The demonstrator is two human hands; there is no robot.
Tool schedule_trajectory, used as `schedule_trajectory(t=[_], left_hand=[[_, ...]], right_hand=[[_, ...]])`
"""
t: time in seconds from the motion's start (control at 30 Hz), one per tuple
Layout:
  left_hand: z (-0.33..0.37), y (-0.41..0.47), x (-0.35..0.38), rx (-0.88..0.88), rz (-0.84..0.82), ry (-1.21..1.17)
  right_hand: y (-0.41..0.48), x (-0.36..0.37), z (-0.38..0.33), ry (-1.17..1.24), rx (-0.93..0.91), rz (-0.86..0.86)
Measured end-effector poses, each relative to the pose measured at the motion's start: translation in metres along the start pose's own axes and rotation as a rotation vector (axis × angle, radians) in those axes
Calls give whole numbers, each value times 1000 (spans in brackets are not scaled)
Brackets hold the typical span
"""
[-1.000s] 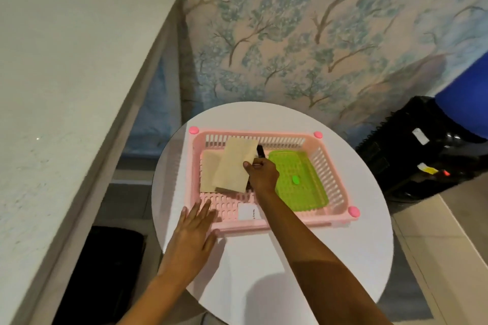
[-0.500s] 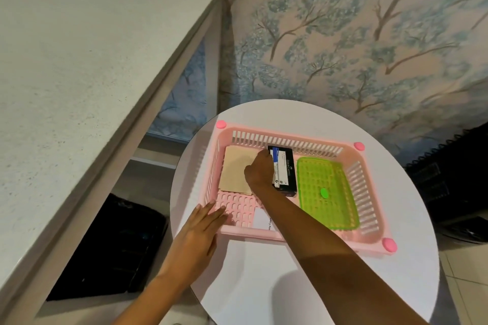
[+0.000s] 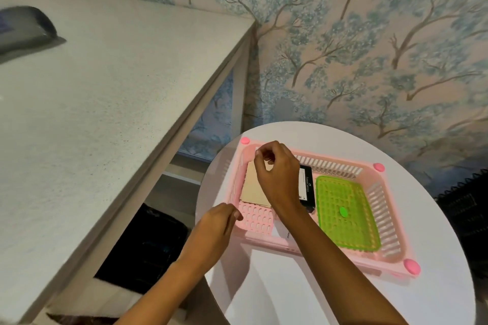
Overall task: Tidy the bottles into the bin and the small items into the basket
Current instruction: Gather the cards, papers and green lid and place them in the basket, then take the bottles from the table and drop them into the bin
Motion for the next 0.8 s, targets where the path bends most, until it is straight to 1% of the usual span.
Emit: schedule_trajectory(t=[0.13,0.23,0.33,0.43,0.57,0.67,0.73,0.8], left_hand=[[24,-11,-54,-34,179,-146],[30,-28,-97,-82,321,-290],[26,-55,-137,-91,406,-384],[20,-88,-174,-60,470,-429],[-10,-147,-232,-19,575,-434],[-51,-198,-280,-11,630,-423],[-78,-227,-312,-10,651,-425],[-103,-252,-342,-15,649,-431]], right_hand=[[-5,-17,-64,118,-168,93],[-12,-21,-111,170,-252,139],[-28,-21,-160,218,-319,166],[-51,-20,-209,251,-376,188],[-93,-7,-277,234,-395,178],[-128,9,-330,186,-423,225],[-149,20,-363,188,-449,264],[-167,35,-395,214,-458,261]])
Point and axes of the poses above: each hand's wrist, its own y-axis towards the middle knuckle, its own x-axis out of the palm, z = x × y, the point moved 3 cm from there along y, towards the middle knuckle, and after that the axes turned 2 degrees about z, right-handed, at the moved point
